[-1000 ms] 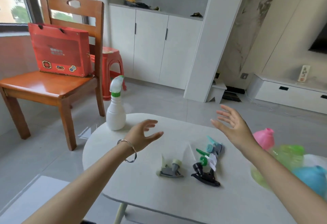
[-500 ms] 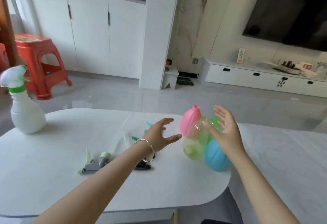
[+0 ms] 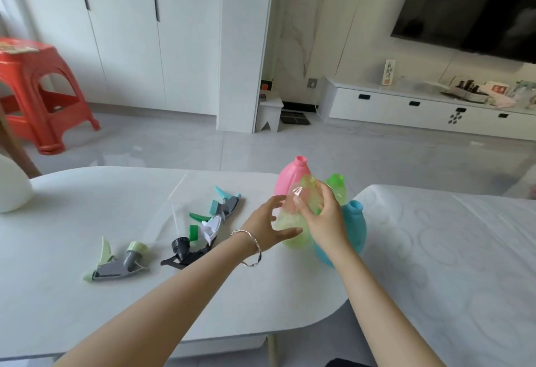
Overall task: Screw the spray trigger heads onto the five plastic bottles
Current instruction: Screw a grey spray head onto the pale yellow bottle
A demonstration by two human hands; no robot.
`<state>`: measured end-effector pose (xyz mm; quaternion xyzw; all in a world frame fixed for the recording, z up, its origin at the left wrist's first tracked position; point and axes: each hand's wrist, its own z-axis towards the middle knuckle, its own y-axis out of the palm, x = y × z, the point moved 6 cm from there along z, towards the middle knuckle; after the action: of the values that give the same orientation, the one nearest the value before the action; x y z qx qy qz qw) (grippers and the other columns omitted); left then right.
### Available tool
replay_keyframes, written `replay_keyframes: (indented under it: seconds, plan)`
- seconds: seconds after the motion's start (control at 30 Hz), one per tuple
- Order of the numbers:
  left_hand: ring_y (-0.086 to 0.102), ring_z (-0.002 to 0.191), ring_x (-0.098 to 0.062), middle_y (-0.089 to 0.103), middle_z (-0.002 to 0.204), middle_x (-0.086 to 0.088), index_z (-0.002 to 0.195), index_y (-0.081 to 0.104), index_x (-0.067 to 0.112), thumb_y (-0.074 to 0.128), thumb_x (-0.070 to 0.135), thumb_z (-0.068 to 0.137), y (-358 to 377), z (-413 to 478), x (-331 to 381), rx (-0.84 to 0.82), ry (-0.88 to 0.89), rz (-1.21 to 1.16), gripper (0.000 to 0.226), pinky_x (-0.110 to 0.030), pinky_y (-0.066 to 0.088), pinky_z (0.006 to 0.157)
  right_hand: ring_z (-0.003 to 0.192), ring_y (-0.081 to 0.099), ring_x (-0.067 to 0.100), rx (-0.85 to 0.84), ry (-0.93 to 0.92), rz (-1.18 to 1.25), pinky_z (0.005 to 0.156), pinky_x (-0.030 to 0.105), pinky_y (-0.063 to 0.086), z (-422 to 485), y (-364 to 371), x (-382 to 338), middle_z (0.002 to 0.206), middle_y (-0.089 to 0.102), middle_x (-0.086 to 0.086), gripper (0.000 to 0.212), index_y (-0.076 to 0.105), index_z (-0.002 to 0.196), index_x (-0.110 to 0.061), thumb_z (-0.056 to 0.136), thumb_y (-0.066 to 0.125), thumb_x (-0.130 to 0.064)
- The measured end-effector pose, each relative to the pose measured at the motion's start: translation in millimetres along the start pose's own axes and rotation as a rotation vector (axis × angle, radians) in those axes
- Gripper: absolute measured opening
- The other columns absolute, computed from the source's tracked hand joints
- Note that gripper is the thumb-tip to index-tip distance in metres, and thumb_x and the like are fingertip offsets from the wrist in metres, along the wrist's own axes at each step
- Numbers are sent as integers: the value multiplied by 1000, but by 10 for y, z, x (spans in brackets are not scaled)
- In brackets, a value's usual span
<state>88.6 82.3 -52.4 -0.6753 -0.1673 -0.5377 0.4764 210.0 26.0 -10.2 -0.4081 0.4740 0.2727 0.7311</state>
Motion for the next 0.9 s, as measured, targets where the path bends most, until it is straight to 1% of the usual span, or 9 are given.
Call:
replay_keyframes:
  seconds: [0.2, 0.3, 0.43, 0.47, 0.53, 0.63, 0.73, 0.83, 0.9]
  plan:
    - [52, 107, -12, 50, 132, 7, 135, 39, 29, 77, 38, 73, -43, -13, 0, 35, 39, -64, 74, -22, 40, 85, 119, 50, 8, 28, -43, 0, 98, 20, 36, -26, 19, -92, 122, 58, -12, 46, 52, 122, -28, 81, 73, -25]
    - [53, 110, -11, 50, 128, 13, 133, 40, 34, 78, 44, 71, -205, -66, 34, 70, 94, -51, 73, -22, 41, 86, 118, 53, 9, 41, -75, 44, 99, 24, 41, -28, -4, -252, 126, 60, -7, 50, 54, 125, -21, 80, 73, -28]
    - [57, 112, -13, 57, 126, 12, 129, 45, 34, 82, 45, 63, -566, -165, 13, 92, 118, -59, 76, -27, 47, 93, 113, 61, 7, 22, -24, 258, 93, 42, 53, -46, 50, -450, 121, 65, -7, 49, 55, 126, -19, 81, 73, -26]
    - [59, 110, -10, 59, 123, 13, 128, 46, 34, 82, 48, 60, -674, -205, -7, 100, 115, -54, 78, -26, 47, 94, 112, 61, 5, -4, 19, 318, 92, 47, 54, -57, 105, -461, 121, 65, -9, 50, 54, 127, -21, 80, 72, -27]
    - [60, 107, -3, 60, 118, 17, 125, 47, 35, 80, 56, 53, -889, -306, -59, 106, 103, -55, 82, -22, 46, 91, 120, 57, 12, -44, 80, 385, 98, 50, 49, -81, 242, -481, 131, 60, -5, 56, 51, 131, -18, 81, 72, -27]
    - [61, 103, 1, 60, 116, 18, 122, 49, 33, 79, 58, 48, -1199, -482, -160, 125, 86, -81, 84, -17, 47, 87, 124, 55, 24, -95, 126, 462, 105, 48, 44, -135, 484, -542, 132, 57, 3, 48, 55, 124, -7, 81, 70, -23]
    - [65, 96, 0, 61, 115, 16, 115, 51, 37, 82, 52, 50, -1472, -670, -288, 143, 67, -139, 74, -15, 50, 81, 119, 58, 26, -169, 182, 527, 104, 48, 45, -213, 778, -589, 129, 59, 16, 43, 56, 119, -2, 81, 69, -19]
    - [70, 88, -4, 63, 115, 7, 112, 53, 34, 85, 36, 55, -1705, -844, -448, 191, 49, -241, 65, -13, 52, 72, 115, 61, 27, -237, 214, 572, 100, 45, 48, -282, 1052, -662, 128, 59, 17, 45, 54, 118, 1, 81, 70, -18]
    - [71, 87, -7, 64, 115, 2, 112, 54, 31, 86, 34, 54, -1855, -952, -563, 243, 27, -331, 67, -15, 53, 71, 113, 63, 29, -283, 237, 608, 93, 40, 53, -322, 1226, -712, 128, 59, 16, 47, 52, 119, 4, 81, 71, -16]
